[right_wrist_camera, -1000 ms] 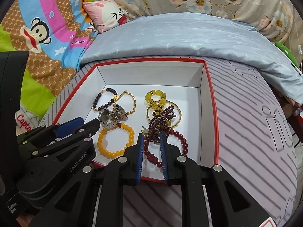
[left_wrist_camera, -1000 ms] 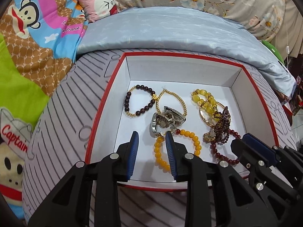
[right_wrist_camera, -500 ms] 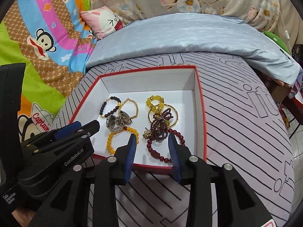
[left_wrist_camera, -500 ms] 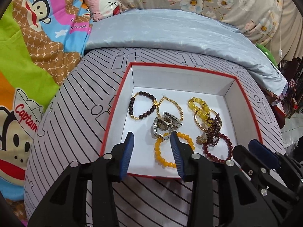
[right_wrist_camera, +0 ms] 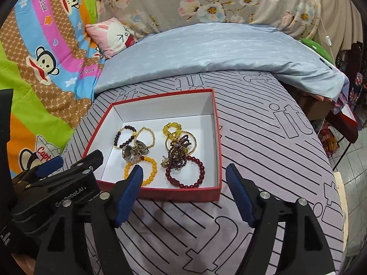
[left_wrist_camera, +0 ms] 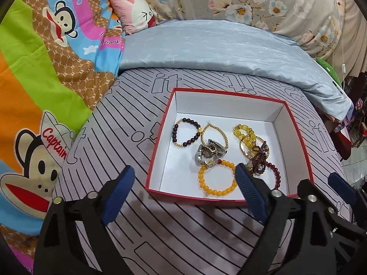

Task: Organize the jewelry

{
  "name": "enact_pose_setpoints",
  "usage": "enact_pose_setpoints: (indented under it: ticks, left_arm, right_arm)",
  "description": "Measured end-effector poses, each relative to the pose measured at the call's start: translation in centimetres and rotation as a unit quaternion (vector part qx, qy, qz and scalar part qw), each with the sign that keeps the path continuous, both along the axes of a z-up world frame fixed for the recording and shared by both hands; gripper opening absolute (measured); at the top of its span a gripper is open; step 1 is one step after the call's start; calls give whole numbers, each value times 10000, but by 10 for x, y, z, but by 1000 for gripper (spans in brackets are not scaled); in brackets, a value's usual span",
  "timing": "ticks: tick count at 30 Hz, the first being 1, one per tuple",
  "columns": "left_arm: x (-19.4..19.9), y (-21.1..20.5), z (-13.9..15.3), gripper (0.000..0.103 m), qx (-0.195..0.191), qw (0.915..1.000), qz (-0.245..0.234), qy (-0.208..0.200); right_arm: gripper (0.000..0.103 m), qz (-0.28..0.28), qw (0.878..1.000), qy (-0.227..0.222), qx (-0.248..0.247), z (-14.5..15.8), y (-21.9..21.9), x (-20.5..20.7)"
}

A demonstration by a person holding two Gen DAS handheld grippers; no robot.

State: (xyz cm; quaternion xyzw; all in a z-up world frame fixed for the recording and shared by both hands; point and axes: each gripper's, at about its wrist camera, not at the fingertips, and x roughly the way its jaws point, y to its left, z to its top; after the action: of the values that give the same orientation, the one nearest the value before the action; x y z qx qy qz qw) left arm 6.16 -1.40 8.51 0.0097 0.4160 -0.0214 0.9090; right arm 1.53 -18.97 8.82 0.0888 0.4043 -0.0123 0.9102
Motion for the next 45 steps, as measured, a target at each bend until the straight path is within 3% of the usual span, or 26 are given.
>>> enact_pose_setpoints:
  ticks: [6,20,45]
  left_arm:
    - [-6,2,-1,89,137,9999,38,40]
    - [-14,13,4,89,50,9997,214,59]
    - [-17,13,6,89,141,9996,227,30]
  right_arm:
    - [73,-5,9999,66,-124,1,6,-6]
    - [74,101,9997,32,-229,9,16,-14]
    - [74,38,9998,91,-159,7,13,-16]
